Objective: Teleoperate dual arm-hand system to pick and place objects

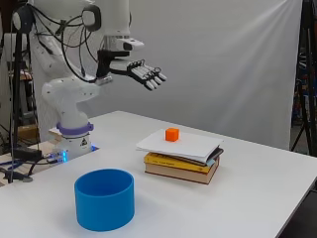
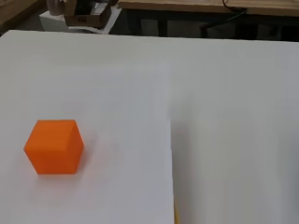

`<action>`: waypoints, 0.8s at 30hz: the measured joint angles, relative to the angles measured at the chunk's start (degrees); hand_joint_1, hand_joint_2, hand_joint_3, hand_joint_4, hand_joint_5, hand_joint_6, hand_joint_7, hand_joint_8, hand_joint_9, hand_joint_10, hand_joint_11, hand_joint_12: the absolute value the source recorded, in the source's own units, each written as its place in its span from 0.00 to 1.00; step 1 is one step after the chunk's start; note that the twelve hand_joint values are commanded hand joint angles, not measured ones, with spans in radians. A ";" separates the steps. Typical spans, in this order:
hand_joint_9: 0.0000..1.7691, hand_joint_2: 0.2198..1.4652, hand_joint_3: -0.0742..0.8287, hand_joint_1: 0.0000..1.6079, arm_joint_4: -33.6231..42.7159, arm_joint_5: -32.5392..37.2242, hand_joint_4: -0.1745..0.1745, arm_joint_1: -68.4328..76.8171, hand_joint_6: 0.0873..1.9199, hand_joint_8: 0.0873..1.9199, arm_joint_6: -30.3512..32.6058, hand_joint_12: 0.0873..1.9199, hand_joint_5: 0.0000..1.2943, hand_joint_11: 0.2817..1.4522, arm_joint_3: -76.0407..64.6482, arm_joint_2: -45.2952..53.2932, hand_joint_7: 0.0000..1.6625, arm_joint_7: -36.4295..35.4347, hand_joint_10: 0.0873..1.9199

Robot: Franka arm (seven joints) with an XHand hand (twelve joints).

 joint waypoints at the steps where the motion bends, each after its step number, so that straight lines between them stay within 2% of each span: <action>1: 0.24 0.59 0.07 0.08 -1.10 1.35 0.62 0.19 0.00 0.00 2.55 0.00 0.15 0.17 0.01 1.53 0.19 -0.44 0.00; 5: 0.24 0.57 0.07 0.09 -5.65 3.83 0.59 0.84 0.00 0.00 11.31 0.00 0.11 0.18 0.34 4.33 0.18 -3.45 0.00; 9: 0.24 0.58 0.08 0.11 -7.90 6.04 0.55 1.72 0.00 0.00 14.99 0.00 0.11 0.18 0.83 7.03 0.18 -7.06 0.00; 12: 0.28 0.59 0.08 0.07 -9.54 7.97 0.52 2.46 0.00 0.00 19.17 0.00 0.14 0.21 1.92 10.37 0.23 -11.73 0.00; 18: 0.33 0.64 0.09 0.10 -12.84 12.57 0.51 3.64 0.00 0.00 23.65 0.00 0.24 0.23 4.22 14.41 0.30 -15.79 0.00; 24: 0.26 0.63 0.08 0.15 -13.80 13.65 0.51 4.33 0.00 0.00 25.88 0.00 0.18 0.19 6.05 19.52 0.20 -18.40 0.00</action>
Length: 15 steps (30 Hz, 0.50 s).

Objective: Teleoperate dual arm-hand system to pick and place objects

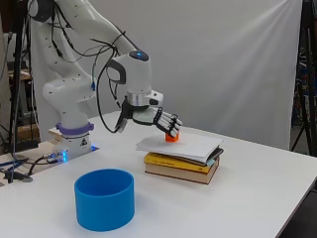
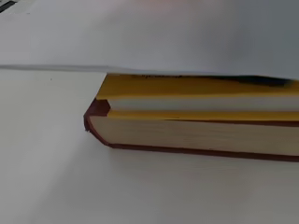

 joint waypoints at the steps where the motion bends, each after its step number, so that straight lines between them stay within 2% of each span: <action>1: 0.29 0.65 0.08 0.18 0.38 0.13 0.55 0.09 0.00 0.00 -0.11 0.00 0.24 0.21 0.37 1.03 0.23 0.11 0.00; 2: 0.43 0.70 0.09 0.39 1.11 0.27 0.43 0.16 0.18 0.24 -0.23 0.02 0.37 0.34 0.69 2.26 0.33 0.56 0.07; 3: 0.52 0.77 0.10 0.48 2.07 0.43 0.53 0.21 0.43 0.56 -0.27 0.34 0.44 0.41 0.91 3.53 0.41 1.14 0.43; 4: 0.59 0.82 0.10 0.51 3.31 0.88 0.65 0.25 0.61 0.78 -0.07 0.63 0.46 0.46 0.90 4.92 0.47 1.64 0.69; 5: 0.62 0.86 0.10 0.52 4.08 1.83 0.74 0.29 0.72 0.90 0.18 0.81 0.46 0.48 0.60 5.89 0.49 1.56 0.84; 6: 0.63 0.88 0.09 0.52 4.58 3.43 0.81 0.33 0.78 0.96 0.29 0.90 0.45 0.46 0.22 6.31 0.49 0.85 0.92; 7: 0.62 0.89 0.09 0.51 4.75 5.46 0.85 0.38 0.81 0.99 0.13 0.94 0.44 0.44 -0.08 6.40 0.49 -0.23 0.96; 9: 0.60 0.91 0.09 0.50 4.98 9.65 0.92 0.41 0.85 1.00 -0.22 0.97 0.43 0.42 -0.40 5.95 0.46 -2.34 0.99; 10: 0.58 0.93 0.09 0.56 5.39 11.27 0.62 0.38 0.84 1.00 -0.54 0.97 0.40 0.40 -0.70 5.59 0.42 -2.85 1.00; 11: 0.53 0.94 0.09 0.60 6.01 12.17 0.44 0.31 0.84 1.00 -0.88 0.95 0.37 0.35 -1.01 5.04 0.38 -3.04 1.00; 12: 0.49 0.94 0.09 0.62 6.64 12.00 0.37 0.20 0.83 1.00 -1.03 0.93 0.37 0.31 -1.26 4.31 0.36 -3.15 1.00; 15: 0.41 0.94 0.08 0.64 9.90 6.36 0.38 -0.23 0.82 0.96 -2.87 0.85 0.38 0.24 -2.22 1.92 0.35 -2.90 1.00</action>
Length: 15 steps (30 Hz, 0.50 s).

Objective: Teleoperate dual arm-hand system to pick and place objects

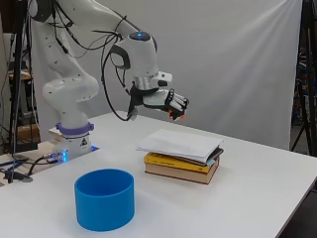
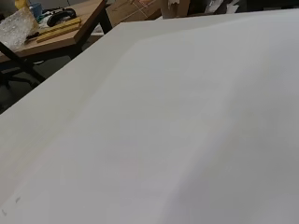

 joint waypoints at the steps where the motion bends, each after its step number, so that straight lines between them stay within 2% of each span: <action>1: 0.43 0.94 0.08 0.66 1.65 -2.21 0.27 -0.15 0.79 0.96 -1.39 0.88 0.39 0.26 -0.35 -0.70 0.35 0.40 1.00; 2: 0.47 0.93 0.08 0.67 3.72 -4.46 0.16 -0.32 0.77 0.97 -2.99 0.92 0.39 0.30 -0.76 -1.47 0.36 0.82 1.00; 3: 0.50 0.92 0.08 0.61 5.55 -6.37 0.44 -0.48 0.79 0.99 -4.22 0.96 0.41 0.33 -1.08 -2.15 0.36 1.16 1.00; 6: 0.46 0.92 0.08 0.67 10.72 -13.45 0.20 -1.32 0.77 0.94 -7.72 0.90 0.39 0.26 -2.81 -5.00 0.38 3.05 1.00; 7: 0.47 0.92 0.08 0.68 12.11 -15.92 0.11 -1.63 0.77 0.93 -8.84 0.91 0.38 0.27 -3.48 -5.94 0.39 3.97 1.00; 8: 0.49 0.91 0.08 0.62 13.29 -17.98 0.42 -1.94 0.79 0.94 -10.22 0.92 0.40 0.29 -3.99 -6.60 0.39 5.07 1.00; 9: 0.51 0.90 0.08 0.56 14.53 -19.46 0.68 -2.27 0.80 0.95 -12.08 0.93 0.42 0.31 -4.52 -7.06 0.39 6.49 1.00; 10: 0.52 0.90 0.08 0.53 15.83 -20.34 0.84 -2.60 0.81 0.95 -13.94 0.94 0.43 0.32 -5.22 -7.34 0.39 7.81 1.00; 11: 0.53 0.90 0.08 0.51 17.25 -21.00 0.92 -2.95 0.82 0.95 -15.71 0.95 0.43 0.32 -6.21 -7.57 0.39 8.89 1.00; 12: 0.53 0.90 0.08 0.50 18.58 -21.61 0.97 -3.30 0.82 0.96 -17.09 0.95 0.44 0.33 -7.48 -7.69 0.40 9.78 1.00; 15: 0.55 0.89 0.08 0.51 20.91 -22.95 1.00 -3.94 0.81 0.98 -18.14 0.95 0.46 0.34 -12.18 -6.31 0.41 11.73 1.00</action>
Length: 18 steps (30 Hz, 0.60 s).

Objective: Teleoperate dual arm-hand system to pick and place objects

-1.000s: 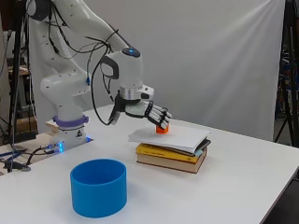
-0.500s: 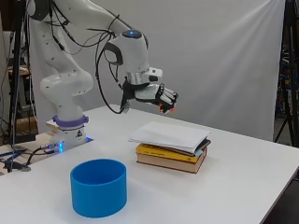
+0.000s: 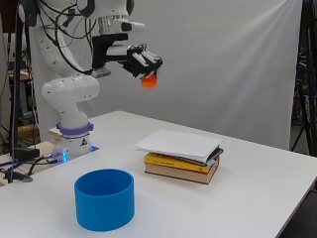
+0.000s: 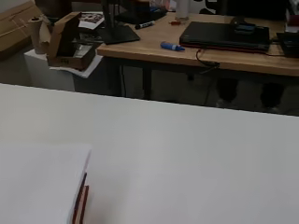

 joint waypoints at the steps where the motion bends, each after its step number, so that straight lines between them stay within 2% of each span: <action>1: 0.55 0.88 0.08 0.51 0.46 -0.26 1.00 -0.10 0.80 0.97 0.10 0.95 0.46 0.34 -1.26 1.16 0.41 0.57 1.00; 8: 0.58 0.86 0.08 0.53 9.61 2.20 1.00 -1.58 0.78 0.96 0.67 0.89 0.49 0.33 -5.80 18.76 0.49 2.29 1.00; 12: 0.54 0.86 0.08 0.53 14.04 6.13 1.00 -2.09 0.78 0.91 2.68 0.82 0.50 0.28 -9.78 30.18 0.47 -0.10 0.97; 13: 0.51 0.86 0.09 0.59 14.45 7.34 0.72 -2.86 0.79 0.86 3.13 0.77 0.46 0.26 -10.28 32.23 0.47 -1.16 0.95; 14: 0.47 0.88 0.09 0.63 14.57 8.33 0.52 -3.76 0.81 0.83 3.24 0.68 0.42 0.24 -10.74 33.73 0.46 -2.08 0.89; 15: 0.44 0.89 0.09 0.65 14.56 8.81 0.42 -4.61 0.84 0.81 3.21 0.56 0.39 0.24 -11.34 34.44 0.45 -2.57 0.82; 16: 0.42 0.90 0.08 0.66 14.47 8.54 0.39 -5.20 0.86 0.79 3.25 0.46 0.36 0.25 -12.27 34.30 0.44 -2.42 0.76; 18: 0.40 0.91 0.08 0.66 13.86 6.27 0.38 -4.92 0.89 0.79 3.60 0.33 0.34 0.29 -15.76 32.21 0.42 -0.77 0.70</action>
